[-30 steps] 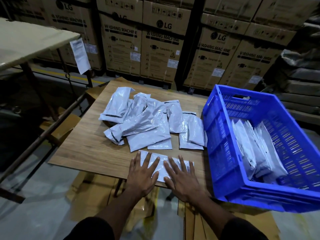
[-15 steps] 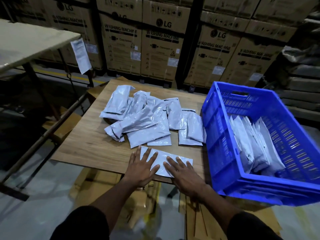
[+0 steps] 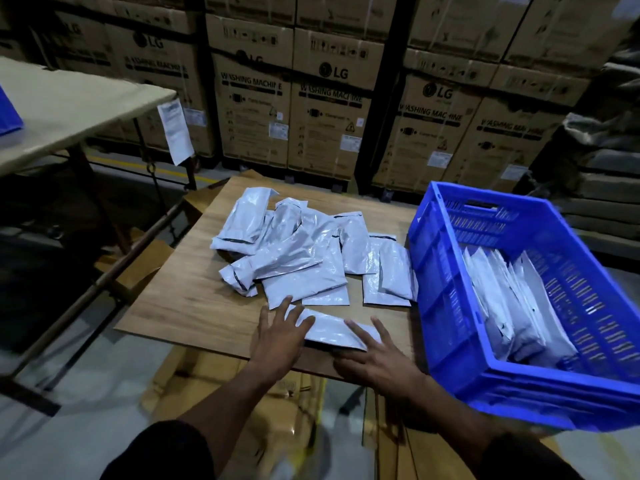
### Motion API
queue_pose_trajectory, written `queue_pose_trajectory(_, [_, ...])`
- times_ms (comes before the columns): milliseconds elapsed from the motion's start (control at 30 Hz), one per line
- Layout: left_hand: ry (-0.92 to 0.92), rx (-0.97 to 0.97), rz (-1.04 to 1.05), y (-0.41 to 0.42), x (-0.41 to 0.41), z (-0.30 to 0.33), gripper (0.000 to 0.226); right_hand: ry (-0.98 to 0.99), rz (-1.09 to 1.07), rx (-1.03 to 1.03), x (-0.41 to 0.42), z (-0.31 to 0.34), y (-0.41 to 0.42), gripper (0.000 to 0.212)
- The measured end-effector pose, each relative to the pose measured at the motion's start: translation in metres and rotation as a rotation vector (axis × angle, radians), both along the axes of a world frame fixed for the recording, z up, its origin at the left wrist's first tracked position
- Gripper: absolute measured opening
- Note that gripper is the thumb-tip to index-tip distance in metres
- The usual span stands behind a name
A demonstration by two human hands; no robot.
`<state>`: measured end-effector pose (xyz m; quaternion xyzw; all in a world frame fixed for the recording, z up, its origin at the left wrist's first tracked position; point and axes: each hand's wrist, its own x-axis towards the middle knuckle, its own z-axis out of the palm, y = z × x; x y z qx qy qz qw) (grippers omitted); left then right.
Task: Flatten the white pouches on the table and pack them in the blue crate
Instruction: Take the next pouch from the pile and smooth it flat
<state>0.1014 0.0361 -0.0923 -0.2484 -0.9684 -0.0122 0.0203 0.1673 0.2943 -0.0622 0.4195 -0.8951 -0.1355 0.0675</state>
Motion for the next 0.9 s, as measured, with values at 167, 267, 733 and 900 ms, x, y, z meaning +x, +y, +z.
queue_pose_trajectory(167, [0.241,0.149,0.112,-0.001,0.009,0.015,0.077,-0.058,-0.132,-0.39,-0.011,0.028,-0.007,0.024])
queue_pose_trajectory(267, [0.335,0.235,0.052,-0.004,0.014,0.02,0.074,-0.141,-0.267,-0.685,-0.012,0.035,-0.01,0.037])
queue_pose_trajectory(733, [-0.069,0.044,-0.044,0.021,0.019,-0.022,0.069,-0.337,-0.827,-0.353,-0.019,0.027,-0.005,0.043])
queue_pose_trajectory(900, [-0.018,0.044,-0.013,0.036,0.02,-0.012,0.057,-0.432,-0.767,-0.207,-0.002,-0.014,-0.042,0.057])
